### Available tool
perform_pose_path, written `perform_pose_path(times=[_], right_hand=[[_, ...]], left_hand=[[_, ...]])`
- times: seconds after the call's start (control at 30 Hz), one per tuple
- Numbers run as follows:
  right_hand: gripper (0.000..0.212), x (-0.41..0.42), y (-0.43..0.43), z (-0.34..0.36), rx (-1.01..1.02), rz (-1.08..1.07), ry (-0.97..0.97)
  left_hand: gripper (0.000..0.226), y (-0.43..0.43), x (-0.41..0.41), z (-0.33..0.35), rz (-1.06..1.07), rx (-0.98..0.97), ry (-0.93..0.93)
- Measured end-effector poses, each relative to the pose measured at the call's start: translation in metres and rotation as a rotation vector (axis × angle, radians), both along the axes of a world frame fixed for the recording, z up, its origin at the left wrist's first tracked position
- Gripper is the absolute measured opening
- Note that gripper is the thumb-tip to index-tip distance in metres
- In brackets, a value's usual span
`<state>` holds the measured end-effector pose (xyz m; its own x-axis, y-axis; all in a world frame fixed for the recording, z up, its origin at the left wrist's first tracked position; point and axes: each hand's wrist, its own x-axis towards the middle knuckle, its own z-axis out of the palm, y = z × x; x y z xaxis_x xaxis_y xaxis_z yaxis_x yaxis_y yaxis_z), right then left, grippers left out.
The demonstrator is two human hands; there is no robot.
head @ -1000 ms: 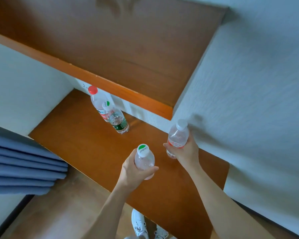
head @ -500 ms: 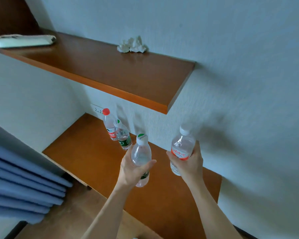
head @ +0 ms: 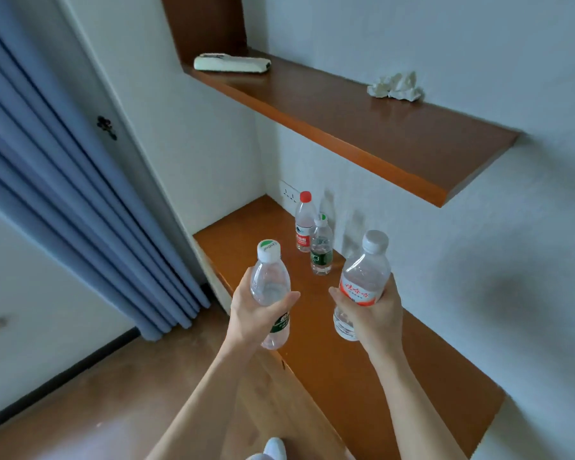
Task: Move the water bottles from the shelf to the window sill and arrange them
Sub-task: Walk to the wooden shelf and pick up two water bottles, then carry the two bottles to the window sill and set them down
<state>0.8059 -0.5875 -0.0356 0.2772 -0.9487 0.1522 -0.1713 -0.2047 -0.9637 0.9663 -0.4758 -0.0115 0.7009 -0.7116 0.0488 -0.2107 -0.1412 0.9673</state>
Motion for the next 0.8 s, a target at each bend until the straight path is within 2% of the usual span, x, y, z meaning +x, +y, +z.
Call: perform_pose_path(times=[0.1,0.27,0.47,0.63,0.8], right_hand=[[0.078,0.033,0.018,-0.002,-0.051,0.159,-0.018],[0.075,0.096,0.061,-0.002,-0.078,0.450,-0.034],[0.078,0.173,0.120,-0.001,-0.048,0.733,-0.046],[0.079,0.232,0.166,0.001,-0.032,0.895,-0.022],[0.067,0.305,0.219,0.005,-0.061,0.966,0.023]], left_hand=[[0.074,0.041,0.019,-0.002,0.119,0.013,0.018],[0.046,0.117,0.048,0.004,0.380,0.033,0.025],[0.042,0.207,0.082,-0.001,0.652,0.020,0.025],[0.044,0.264,0.114,-0.007,0.826,0.018,0.027],[0.044,0.312,0.166,-0.012,0.932,-0.015,0.029]])
